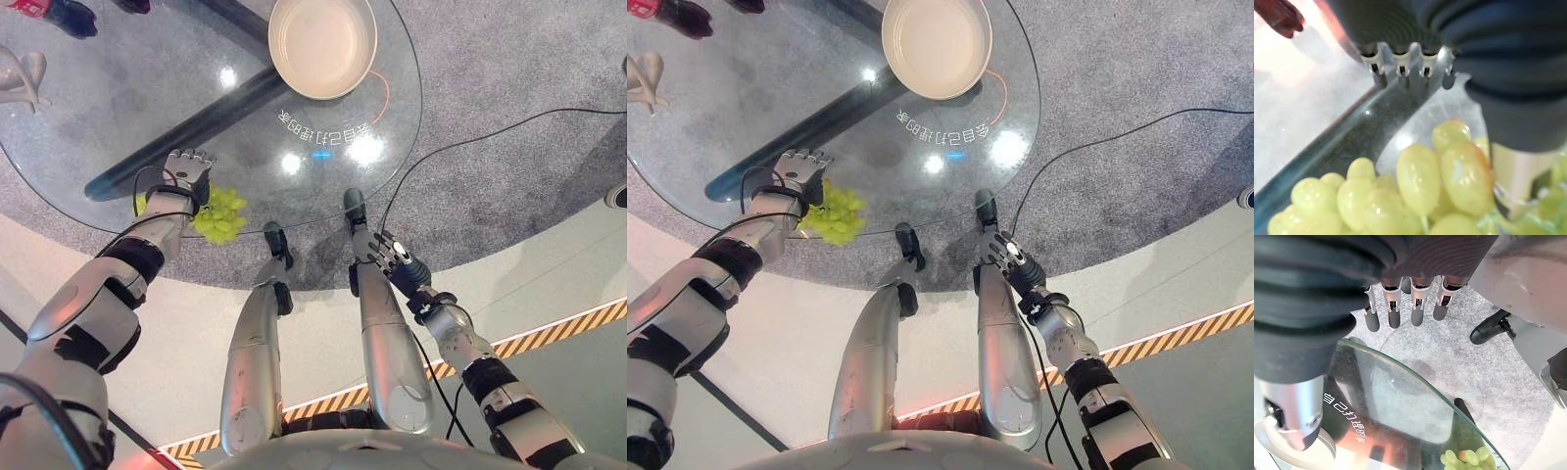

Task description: Pick up fruits into the plate

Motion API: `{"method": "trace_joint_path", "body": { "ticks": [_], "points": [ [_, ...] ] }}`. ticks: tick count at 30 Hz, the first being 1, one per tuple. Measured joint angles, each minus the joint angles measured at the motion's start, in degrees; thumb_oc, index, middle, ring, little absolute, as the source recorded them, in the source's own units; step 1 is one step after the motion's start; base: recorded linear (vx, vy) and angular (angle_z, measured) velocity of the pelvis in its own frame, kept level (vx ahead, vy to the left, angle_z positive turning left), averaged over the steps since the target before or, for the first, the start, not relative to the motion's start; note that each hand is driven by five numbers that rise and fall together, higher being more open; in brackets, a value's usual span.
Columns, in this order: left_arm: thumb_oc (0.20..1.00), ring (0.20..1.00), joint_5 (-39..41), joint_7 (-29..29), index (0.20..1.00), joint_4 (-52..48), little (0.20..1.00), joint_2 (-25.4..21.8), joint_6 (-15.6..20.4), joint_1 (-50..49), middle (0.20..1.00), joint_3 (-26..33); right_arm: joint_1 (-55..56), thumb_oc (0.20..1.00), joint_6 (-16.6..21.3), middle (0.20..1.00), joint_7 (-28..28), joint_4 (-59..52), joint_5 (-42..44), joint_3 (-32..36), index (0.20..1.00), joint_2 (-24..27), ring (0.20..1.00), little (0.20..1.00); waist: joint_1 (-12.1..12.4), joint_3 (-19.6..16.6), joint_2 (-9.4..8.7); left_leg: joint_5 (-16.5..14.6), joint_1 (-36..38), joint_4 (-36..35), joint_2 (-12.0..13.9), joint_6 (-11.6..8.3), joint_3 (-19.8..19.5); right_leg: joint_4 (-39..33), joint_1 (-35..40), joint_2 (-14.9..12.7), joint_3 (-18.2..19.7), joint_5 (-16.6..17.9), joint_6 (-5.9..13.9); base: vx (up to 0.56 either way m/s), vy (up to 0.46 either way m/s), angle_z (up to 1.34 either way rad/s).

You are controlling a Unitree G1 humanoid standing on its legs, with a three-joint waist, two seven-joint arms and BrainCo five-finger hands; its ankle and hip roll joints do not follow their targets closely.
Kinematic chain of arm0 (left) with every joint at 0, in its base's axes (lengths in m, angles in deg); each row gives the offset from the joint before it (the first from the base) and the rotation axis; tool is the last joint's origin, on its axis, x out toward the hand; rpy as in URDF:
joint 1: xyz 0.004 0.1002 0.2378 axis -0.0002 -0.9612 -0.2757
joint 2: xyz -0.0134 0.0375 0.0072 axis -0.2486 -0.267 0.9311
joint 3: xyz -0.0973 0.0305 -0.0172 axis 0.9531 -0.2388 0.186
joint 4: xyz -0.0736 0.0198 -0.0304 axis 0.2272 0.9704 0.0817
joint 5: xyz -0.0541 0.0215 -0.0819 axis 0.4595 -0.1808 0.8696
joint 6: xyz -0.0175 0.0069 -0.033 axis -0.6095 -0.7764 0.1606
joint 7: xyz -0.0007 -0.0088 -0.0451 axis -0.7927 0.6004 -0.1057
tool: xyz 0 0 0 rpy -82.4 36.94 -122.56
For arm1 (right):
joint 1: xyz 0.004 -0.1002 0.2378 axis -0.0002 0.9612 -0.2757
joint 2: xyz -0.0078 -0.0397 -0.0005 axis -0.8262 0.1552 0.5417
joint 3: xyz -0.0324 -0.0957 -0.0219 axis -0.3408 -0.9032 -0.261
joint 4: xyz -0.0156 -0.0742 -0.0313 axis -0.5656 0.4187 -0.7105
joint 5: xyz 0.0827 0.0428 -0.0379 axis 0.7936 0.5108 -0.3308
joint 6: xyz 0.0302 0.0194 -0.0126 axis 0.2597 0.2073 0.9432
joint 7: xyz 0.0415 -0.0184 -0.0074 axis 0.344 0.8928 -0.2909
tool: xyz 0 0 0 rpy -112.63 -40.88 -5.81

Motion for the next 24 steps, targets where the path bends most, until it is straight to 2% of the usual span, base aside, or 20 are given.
{"method": "trace_joint_path", "body": {
  "ticks": [7, 12, 16, 20, 24],
  "points": [
    [1.000, 1.000, 2.24, -3.92, 1.000, 2.26, 1.000, 0.93, 0.08, -0.78, 1.000, 0.31, -0.78, 1.000, -0.03, 1.000, -0.59, -0.01, 0.02, -0.30, 1.000, -0.26, 1.000, 1.000, 0.21, -0.09, -0.17, -0.40, -0.40, 0.89, 0.00, 0.16, -0.04, 0.09, -0.08, 0.00, 0.15, 0.02, 0.00, -0.01, 0.009, 0.00],
    [1.000, 1.000, 2.23, -3.98, 1.000, 3.13, 1.000, 1.79, 0.72, -0.78, 1.000, 1.82, -1.26, 1.000, -0.08, 1.000, -1.02, -0.05, 0.02, -0.38, 1.000, -0.28, 1.000, 1.000, 0.59, -0.11, -0.19, -0.40, -0.47, 0.93, 0.00, 0.16, -0.07, 0.10, -0.07, 0.00, 0.12, 0.02, 0.00, -0.01, 0.006, 0.00],
    [1.000, 1.000, 2.22, -3.22, 1.000, 3.21, 1.000, 1.79, 2.40, -0.70, 1.000, 2.38, -1.31, 1.000, -0.18, 1.000, -1.19, -0.24, 0.00, -0.46, 1.000, -0.28, 1.000, 1.000, 0.76, -0.29, -0.40, -0.55, -0.83, 1.29, 0.03, 0.14, -0.19, 0.00, -0.15, -0.01, 0.01, -0.02, 0.04, 0.00, 0.000, 0.00],
    [1.000, 1.000, 2.24, -2.88, 1.000, 2.93, 1.000, 1.74, 2.57, -0.47, 1.000, 2.82, -1.33, 1.000, -0.24, 1.000, -1.62, -0.36, 0.00, -0.52, 1.000, -0.30, 1.000, 1.000, 0.93, -0.39, -0.40, -0.88, -1.77, 2.36, 0.10, 0.33, -0.25, -0.04, -0.54, -0.04, -0.07, -0.20, 0.29, -0.02, 0.032, 0.00],
    [1.000, 1.000, 2.63, 0.59, 1.000, 0.93, 1.000, 0.49, 2.35, -0.44, 1.000, 2.83, -1.34, 1.000, -0.30, 1.000, -2.04, -0.65, -0.02, -0.51, 1.000, -0.30, 1.000, 1.000, 1.01, -1.56, -0.50, -1.16, -3.42, 3.44, 0.08, 0.51, -0.25, -0.04, -1.63, -0.15, -0.06, -0.33, 0.13, -0.02, 0.037, 0.00]
  ]
}}
